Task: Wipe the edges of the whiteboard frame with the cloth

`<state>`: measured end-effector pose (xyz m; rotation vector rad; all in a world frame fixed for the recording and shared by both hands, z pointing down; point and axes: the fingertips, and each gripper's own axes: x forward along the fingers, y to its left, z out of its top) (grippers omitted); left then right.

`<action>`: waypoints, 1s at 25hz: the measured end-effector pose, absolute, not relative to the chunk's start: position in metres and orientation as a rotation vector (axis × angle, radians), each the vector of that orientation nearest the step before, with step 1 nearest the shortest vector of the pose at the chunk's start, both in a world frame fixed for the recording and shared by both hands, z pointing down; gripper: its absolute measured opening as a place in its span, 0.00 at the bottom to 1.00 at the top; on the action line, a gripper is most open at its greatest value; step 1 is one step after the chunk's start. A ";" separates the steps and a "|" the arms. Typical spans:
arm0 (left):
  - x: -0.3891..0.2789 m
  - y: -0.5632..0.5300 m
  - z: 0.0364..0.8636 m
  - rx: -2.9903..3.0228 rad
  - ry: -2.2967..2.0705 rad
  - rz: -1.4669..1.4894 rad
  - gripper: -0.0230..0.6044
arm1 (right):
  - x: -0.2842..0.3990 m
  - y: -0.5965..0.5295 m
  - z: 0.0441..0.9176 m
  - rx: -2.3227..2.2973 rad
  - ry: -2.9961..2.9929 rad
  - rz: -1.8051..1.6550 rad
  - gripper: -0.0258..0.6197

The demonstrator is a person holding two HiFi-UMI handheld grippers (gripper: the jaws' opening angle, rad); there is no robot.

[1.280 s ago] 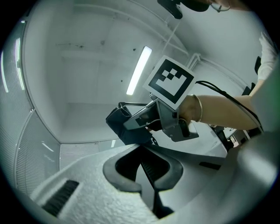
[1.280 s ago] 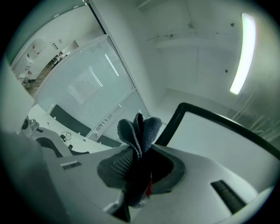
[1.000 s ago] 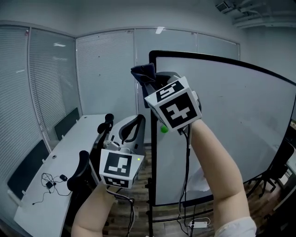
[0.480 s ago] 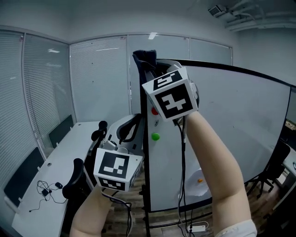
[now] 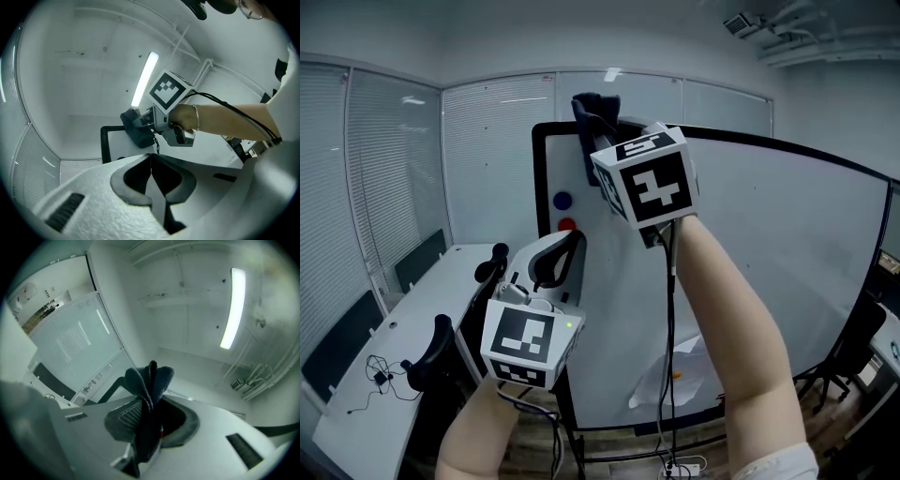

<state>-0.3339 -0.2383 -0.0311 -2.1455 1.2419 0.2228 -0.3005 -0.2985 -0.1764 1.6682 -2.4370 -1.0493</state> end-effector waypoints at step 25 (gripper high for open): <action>-0.173 -0.255 0.000 -2.235 1.281 0.203 0.07 | -0.141 -0.306 -0.171 1.667 -2.568 -0.978 0.15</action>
